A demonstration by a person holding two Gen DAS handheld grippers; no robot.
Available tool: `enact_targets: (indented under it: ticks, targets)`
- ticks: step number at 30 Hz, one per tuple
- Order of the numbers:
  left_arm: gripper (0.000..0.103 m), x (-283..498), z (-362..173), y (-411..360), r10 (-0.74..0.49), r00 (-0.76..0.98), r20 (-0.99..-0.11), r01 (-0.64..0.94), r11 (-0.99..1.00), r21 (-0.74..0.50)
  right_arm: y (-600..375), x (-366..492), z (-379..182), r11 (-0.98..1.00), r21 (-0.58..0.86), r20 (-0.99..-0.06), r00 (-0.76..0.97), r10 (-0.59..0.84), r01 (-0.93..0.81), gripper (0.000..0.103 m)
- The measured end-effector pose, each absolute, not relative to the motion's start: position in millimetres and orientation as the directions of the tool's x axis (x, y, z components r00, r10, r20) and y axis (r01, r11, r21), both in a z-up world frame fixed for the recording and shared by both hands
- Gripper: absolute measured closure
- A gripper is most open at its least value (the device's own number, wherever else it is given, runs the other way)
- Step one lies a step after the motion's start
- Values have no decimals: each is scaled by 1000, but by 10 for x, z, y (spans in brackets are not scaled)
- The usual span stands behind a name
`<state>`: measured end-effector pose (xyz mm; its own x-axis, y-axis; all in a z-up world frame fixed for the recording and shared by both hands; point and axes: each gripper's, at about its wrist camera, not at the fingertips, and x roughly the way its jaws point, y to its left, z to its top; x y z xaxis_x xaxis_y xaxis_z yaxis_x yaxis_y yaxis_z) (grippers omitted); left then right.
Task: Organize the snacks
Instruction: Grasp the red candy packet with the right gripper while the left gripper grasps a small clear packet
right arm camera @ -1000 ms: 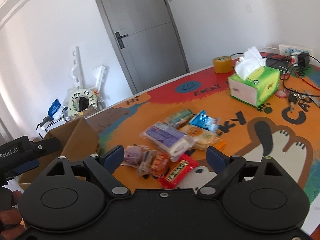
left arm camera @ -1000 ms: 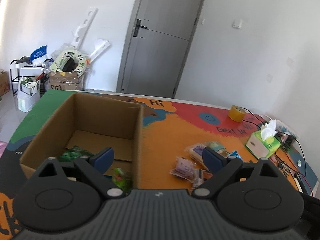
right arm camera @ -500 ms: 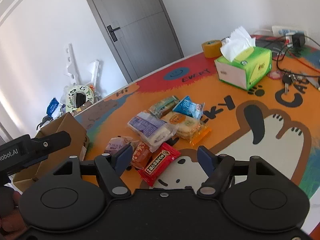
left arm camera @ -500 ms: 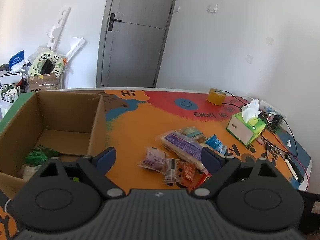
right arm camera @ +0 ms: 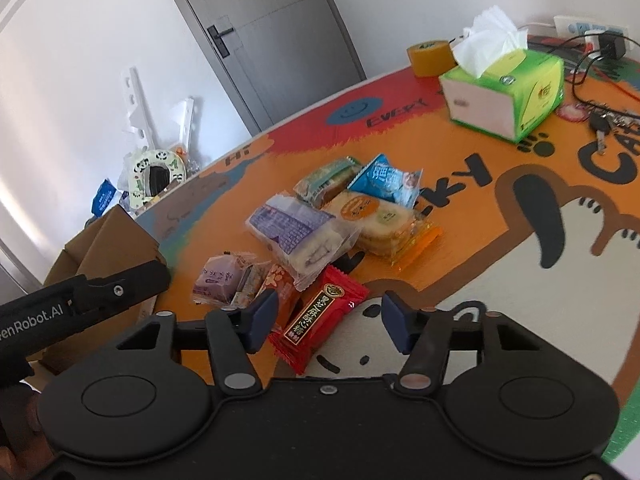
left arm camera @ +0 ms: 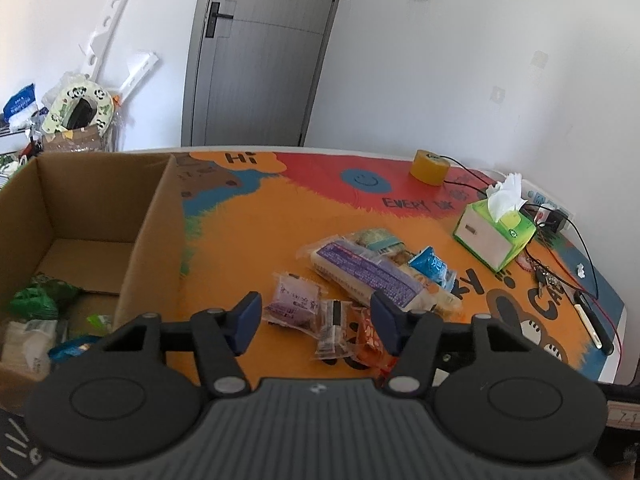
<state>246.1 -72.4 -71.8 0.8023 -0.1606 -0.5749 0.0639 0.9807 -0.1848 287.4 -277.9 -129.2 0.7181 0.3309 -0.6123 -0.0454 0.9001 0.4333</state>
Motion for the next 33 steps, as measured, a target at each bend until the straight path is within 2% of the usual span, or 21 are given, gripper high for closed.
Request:
enact_targets:
  ticks: [4,9,14,20,28,31,33]
  targets:
    - [48,2534,-783,-738,-160,794,-587,58,980,-188,-2723,2943,-1328,903,427,-622,708,335,-52,49]
    - [50,2624,-882,-771,-167,777,-607,56,979,-197,-2694,2991,-1386,911,410,-641,694,327,-51,65]
    - [57,2702,-1002,-831,-183,756,-628,59,975,-213,-2776,2971,-1381,915,401,-649,692,316,-42,75]
    - [63,2780,-1134,-905,-191,738,-648,62,974,-217,-2894,2907,-1369,926,378,-657,702,273,-7,75]
    - [65,2831,-1258,-936,-172,731,-660,56,979,-194,-2797,2920,-1385,941,338,-656,711,254,-25,73]
    - [73,2831,-1267,-930,-164,737,-655,55,981,-184,-2735,2956,-1387,950,310,-654,716,242,-38,73]
    - [83,2824,-1265,-909,-173,734,-656,58,980,-192,-2721,2962,-1389,951,305,-656,715,244,-45,80]
